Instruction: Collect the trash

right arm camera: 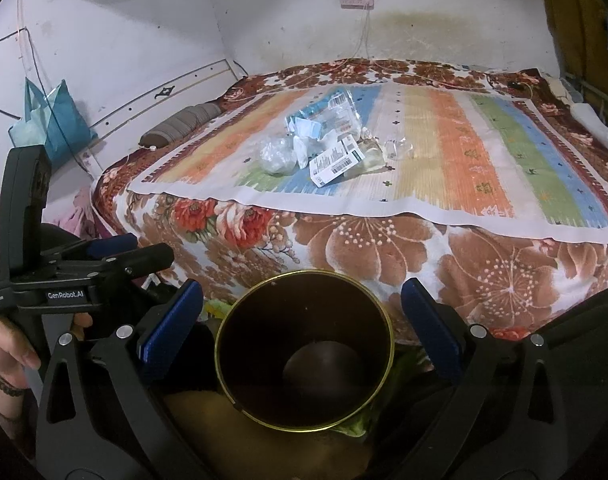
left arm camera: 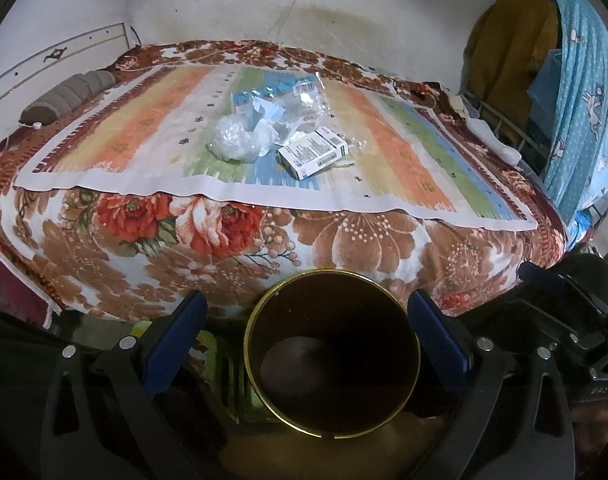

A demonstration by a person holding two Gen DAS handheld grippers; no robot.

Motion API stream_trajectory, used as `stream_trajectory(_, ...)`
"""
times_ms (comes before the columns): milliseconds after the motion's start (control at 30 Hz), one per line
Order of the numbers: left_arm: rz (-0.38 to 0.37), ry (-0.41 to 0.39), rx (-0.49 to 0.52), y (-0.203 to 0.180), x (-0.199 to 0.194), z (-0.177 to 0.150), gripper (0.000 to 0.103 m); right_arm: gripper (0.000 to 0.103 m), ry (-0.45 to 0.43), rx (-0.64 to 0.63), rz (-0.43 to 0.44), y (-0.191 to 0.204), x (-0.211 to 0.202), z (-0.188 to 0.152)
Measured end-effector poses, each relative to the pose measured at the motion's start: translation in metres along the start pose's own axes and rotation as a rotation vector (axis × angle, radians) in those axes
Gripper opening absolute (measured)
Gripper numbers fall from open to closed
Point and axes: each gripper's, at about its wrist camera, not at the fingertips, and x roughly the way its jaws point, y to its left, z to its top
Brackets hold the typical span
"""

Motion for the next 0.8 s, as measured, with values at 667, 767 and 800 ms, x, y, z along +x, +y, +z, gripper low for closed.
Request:
stream_trajectory(667, -0.054, 0.059, -0.095, 0.022, 0.009, 0.018, 0.098, 0.094, 0.037, 0.04, 0.078, -0.002, 0.017, 0.018)
stream_trajectory(767, -0.016, 0.056, -0.126, 0.033, 0.008, 0.031, 0.098, 0.094, 0.054, 0.075, 0.101, -0.007, 0.031, 0.03)
stream_trajectory(800, -0.008, 0.056, -0.12, 0.033, 0.008, 0.034, 0.098, 0.094, 0.055, 0.081, 0.103, -0.009, 0.034, 0.033)
